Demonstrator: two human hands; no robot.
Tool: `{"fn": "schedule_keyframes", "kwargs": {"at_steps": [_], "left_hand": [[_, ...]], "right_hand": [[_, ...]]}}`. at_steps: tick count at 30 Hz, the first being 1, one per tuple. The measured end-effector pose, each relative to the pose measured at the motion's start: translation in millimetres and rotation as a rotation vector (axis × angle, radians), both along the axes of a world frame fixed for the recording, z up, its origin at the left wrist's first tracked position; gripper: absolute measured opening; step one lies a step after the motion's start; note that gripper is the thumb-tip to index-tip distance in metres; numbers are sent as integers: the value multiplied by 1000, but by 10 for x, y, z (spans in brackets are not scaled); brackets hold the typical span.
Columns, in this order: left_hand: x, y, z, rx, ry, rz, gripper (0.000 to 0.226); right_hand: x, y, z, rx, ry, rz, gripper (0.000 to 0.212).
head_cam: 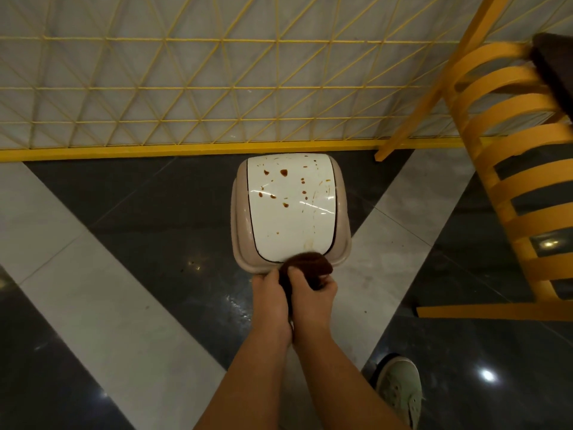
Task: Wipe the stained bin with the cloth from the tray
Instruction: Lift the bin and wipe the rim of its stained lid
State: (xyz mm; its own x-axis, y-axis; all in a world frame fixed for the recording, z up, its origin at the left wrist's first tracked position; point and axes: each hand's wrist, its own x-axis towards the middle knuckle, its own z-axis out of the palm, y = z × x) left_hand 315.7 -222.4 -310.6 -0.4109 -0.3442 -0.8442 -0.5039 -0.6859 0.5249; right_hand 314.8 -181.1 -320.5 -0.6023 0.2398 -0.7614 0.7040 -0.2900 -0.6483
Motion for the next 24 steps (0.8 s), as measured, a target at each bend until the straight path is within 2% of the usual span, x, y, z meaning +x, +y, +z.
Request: {"fn": "schedule_keyframes", "kwargs": {"at_steps": [3, 5, 9, 13, 17, 22, 24], "left_hand": [[39, -35, 25, 60, -21, -25, 32], [38, -36, 35, 11, -34, -81, 33], [40, -21, 47, -109, -33, -243, 30], [54, -32, 2, -59, 3, -196, 32], [52, -58, -59, -78, 9, -196, 41], [38, -137, -110, -147, -22, -147, 44], [44, -198, -131, -159, -35, -123, 46]], "right_hand": [[9, -20, -17, -8, -3, -1, 57], [34, -31, -35, 12, -6, 24, 54], [105, -86, -64, 12, -25, 55, 41], [111, -22, -54, 26, -5, 49, 29], [-52, 179, 39, 23, 3, -88, 10], [-369, 505, 95, 74, -25, -116, 27], [-473, 584, 104, 98, -20, -46, 35]]}}
